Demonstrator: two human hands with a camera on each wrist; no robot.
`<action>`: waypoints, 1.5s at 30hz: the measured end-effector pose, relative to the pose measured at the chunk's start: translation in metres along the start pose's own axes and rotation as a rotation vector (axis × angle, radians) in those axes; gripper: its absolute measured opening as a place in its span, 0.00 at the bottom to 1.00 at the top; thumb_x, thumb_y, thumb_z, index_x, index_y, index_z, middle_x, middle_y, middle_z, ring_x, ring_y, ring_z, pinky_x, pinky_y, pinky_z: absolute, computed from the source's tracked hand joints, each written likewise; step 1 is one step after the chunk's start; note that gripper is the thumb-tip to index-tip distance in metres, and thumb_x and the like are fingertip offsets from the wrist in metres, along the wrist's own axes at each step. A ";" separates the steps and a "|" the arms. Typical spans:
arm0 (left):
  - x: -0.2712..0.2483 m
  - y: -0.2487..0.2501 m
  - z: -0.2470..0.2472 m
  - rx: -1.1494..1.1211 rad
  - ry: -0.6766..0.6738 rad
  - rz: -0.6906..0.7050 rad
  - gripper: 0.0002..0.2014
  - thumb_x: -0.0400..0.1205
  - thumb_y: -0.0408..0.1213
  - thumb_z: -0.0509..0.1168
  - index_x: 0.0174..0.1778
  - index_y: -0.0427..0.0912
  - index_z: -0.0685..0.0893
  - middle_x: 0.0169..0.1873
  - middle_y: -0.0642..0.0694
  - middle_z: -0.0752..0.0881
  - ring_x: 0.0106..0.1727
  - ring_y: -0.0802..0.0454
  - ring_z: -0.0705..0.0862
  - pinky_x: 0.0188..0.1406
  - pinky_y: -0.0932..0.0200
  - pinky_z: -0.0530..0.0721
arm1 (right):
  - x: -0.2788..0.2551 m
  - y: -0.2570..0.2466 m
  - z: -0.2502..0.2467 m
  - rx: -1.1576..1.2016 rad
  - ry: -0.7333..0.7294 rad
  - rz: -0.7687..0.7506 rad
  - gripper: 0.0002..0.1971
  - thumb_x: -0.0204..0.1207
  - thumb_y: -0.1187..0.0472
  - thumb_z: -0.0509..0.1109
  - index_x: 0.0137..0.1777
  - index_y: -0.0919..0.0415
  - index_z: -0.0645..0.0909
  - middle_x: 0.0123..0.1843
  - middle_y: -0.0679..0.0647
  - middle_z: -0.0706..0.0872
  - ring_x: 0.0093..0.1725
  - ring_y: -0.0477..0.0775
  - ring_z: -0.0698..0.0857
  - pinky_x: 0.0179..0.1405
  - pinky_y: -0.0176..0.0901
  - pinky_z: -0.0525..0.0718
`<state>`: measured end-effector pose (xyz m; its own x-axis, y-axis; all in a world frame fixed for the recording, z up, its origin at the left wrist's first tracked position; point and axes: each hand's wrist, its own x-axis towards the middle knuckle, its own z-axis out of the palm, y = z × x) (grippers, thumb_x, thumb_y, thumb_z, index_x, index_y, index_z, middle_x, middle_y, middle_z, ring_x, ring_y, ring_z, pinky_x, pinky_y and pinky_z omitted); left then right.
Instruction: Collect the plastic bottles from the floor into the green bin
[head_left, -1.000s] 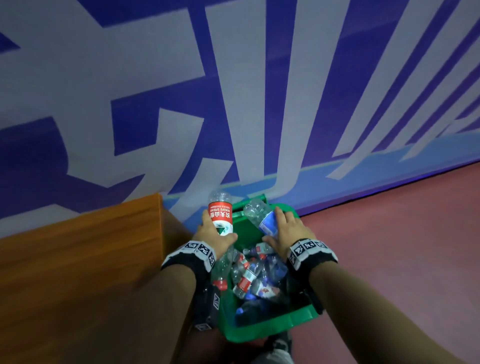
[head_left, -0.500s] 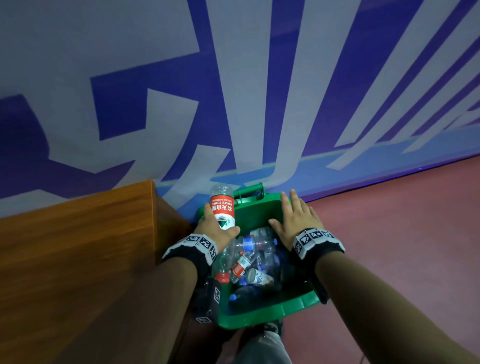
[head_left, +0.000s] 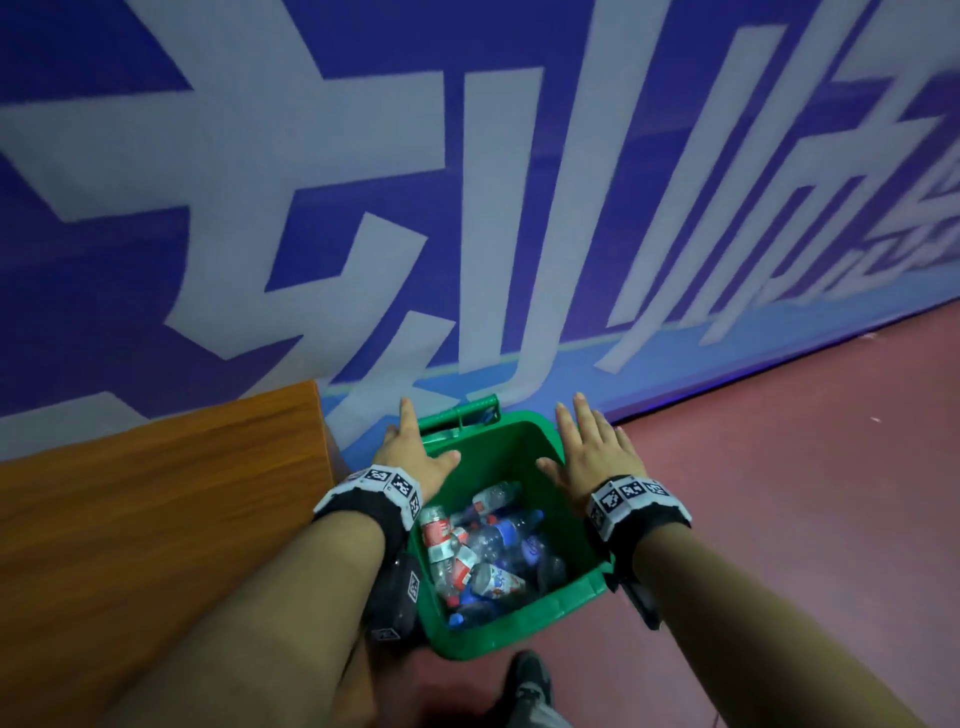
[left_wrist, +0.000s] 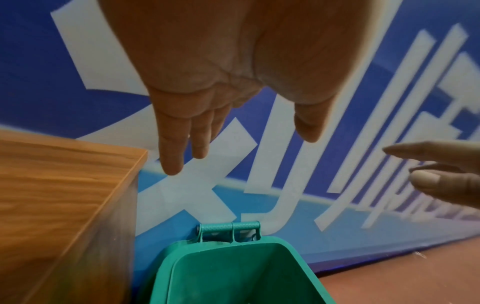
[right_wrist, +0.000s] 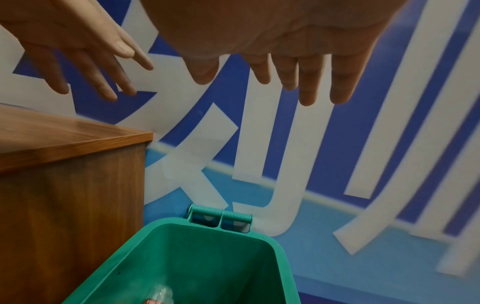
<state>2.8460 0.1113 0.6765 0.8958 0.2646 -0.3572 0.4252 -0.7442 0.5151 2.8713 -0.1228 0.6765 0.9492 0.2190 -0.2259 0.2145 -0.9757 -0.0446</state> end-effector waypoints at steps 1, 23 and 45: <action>-0.013 -0.004 0.001 0.042 -0.014 0.032 0.50 0.81 0.52 0.69 0.86 0.46 0.39 0.83 0.34 0.61 0.78 0.38 0.70 0.74 0.51 0.71 | -0.029 -0.002 0.000 0.008 0.018 0.037 0.39 0.85 0.36 0.53 0.88 0.52 0.42 0.89 0.54 0.40 0.87 0.57 0.52 0.84 0.55 0.54; -0.591 0.209 0.318 0.664 -0.672 1.348 0.44 0.82 0.49 0.67 0.87 0.45 0.46 0.77 0.40 0.74 0.76 0.42 0.74 0.73 0.54 0.72 | -0.801 0.133 0.151 0.430 0.179 1.559 0.38 0.84 0.46 0.60 0.87 0.55 0.45 0.88 0.56 0.50 0.83 0.60 0.62 0.78 0.54 0.65; -1.207 0.220 0.683 0.981 -1.078 2.343 0.41 0.81 0.49 0.65 0.86 0.43 0.52 0.77 0.39 0.71 0.76 0.42 0.73 0.72 0.52 0.73 | -1.305 0.153 0.296 0.556 0.043 2.592 0.39 0.84 0.46 0.60 0.88 0.54 0.45 0.88 0.57 0.51 0.83 0.61 0.60 0.81 0.60 0.63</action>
<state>1.7697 -0.7905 0.6890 -0.6862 -0.6638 -0.2975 -0.7274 0.6277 0.2773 1.5975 -0.5598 0.6764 -0.7457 -0.6329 -0.2081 -0.6497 0.7600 0.0167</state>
